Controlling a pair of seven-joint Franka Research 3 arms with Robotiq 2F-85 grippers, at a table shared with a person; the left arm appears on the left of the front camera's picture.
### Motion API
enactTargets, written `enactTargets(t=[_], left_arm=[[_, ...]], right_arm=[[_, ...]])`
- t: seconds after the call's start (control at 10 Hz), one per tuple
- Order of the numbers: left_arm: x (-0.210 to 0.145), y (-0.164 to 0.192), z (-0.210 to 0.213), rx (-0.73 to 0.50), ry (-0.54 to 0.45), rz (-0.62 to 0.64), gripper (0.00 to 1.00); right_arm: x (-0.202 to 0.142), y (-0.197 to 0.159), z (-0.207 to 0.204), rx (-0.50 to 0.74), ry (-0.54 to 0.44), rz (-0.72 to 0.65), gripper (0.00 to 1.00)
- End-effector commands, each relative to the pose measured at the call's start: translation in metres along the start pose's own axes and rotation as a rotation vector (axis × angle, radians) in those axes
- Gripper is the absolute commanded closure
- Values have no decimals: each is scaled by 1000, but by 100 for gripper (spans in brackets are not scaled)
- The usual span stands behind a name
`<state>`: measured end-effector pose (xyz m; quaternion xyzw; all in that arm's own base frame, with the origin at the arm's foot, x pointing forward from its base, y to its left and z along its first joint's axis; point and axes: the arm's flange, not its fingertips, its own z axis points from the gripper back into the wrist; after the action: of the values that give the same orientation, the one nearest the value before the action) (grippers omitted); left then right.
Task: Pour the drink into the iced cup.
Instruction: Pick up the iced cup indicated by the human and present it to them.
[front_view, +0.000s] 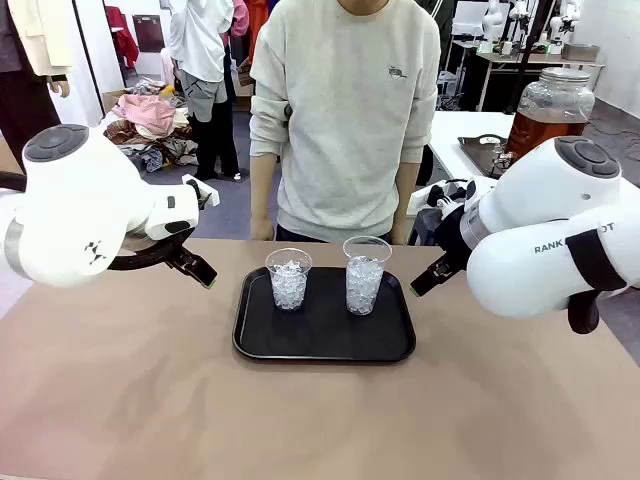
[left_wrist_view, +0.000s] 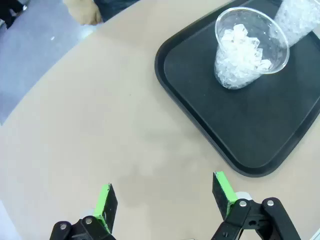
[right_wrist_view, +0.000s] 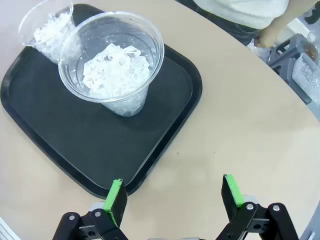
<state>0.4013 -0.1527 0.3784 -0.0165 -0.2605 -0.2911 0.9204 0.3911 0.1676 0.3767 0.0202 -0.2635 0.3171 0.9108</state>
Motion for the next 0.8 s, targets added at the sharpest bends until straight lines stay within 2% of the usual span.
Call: enactTargets(t=[0.0,0.7], left_arm=[[0,0,3,4,-7,-3,0],[0,0,0,0,0,0,0]], right_arm=[[1,-1,1,-3,-8,-1,0],[0,0,0,0,0,0,0]])
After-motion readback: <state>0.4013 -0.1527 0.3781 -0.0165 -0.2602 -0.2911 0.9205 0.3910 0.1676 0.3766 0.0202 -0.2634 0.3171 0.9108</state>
